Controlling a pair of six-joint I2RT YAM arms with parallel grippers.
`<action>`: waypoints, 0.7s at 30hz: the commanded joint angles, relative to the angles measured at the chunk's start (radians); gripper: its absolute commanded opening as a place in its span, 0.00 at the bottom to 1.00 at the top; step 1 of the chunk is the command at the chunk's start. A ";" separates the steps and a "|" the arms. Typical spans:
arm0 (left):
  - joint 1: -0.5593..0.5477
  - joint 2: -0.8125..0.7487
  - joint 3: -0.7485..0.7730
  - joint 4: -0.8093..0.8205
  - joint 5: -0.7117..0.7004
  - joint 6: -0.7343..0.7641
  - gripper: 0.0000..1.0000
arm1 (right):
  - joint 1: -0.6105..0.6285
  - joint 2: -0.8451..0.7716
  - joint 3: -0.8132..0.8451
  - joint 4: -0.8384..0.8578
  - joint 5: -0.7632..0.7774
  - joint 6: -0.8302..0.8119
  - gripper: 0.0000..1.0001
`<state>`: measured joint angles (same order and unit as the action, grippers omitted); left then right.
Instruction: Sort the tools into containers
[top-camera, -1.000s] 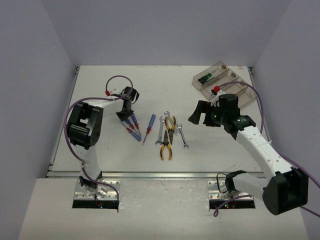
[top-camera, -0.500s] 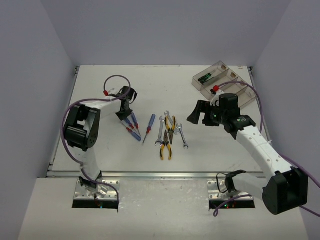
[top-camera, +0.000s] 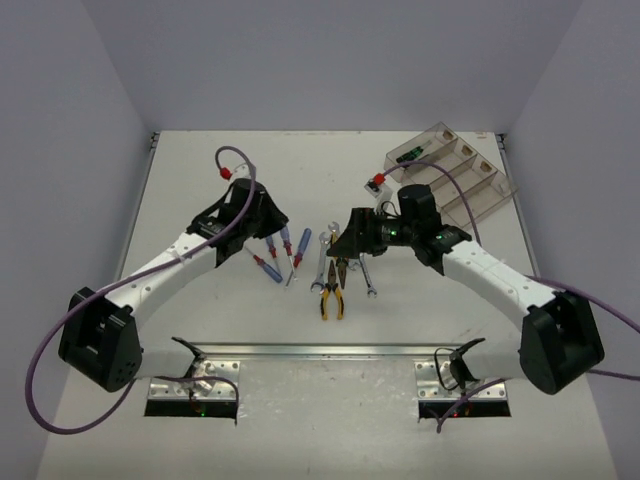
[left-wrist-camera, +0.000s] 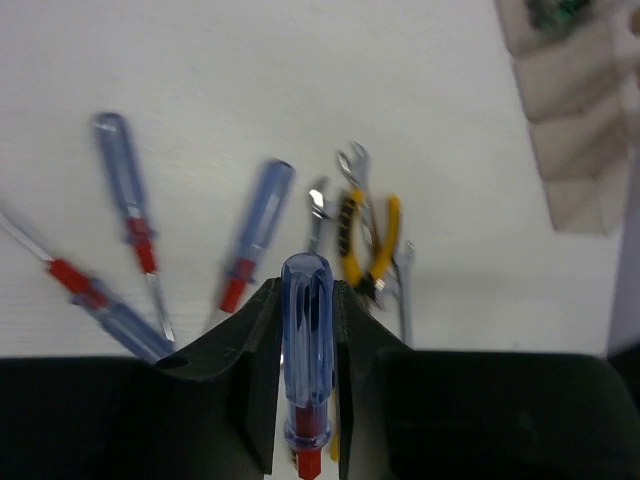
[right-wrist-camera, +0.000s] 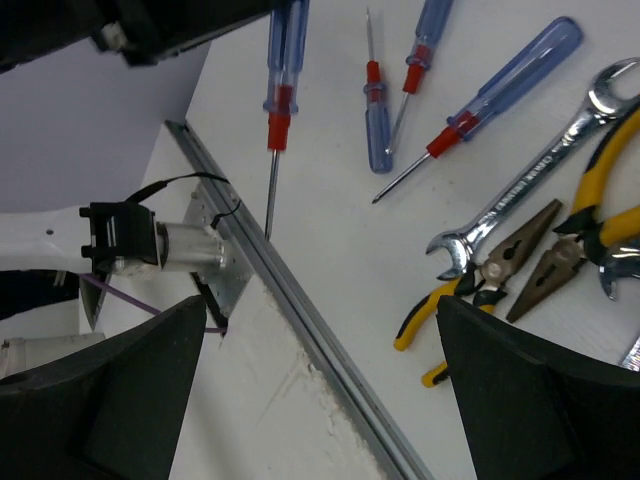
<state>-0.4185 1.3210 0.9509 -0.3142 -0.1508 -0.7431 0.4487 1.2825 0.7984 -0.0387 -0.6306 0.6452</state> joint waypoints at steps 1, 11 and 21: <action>-0.143 -0.096 -0.037 0.225 0.199 0.033 0.00 | 0.104 0.074 0.062 0.115 0.049 0.083 0.93; -0.221 -0.134 -0.122 0.407 0.300 -0.041 0.00 | 0.163 0.054 -0.033 0.297 0.198 0.212 0.65; -0.221 -0.078 -0.082 0.448 0.264 -0.063 0.44 | 0.169 0.078 -0.021 0.293 0.229 0.239 0.00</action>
<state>-0.6263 1.2174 0.8149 0.0440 0.1012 -0.7777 0.6216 1.3651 0.7731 0.2044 -0.4710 0.8660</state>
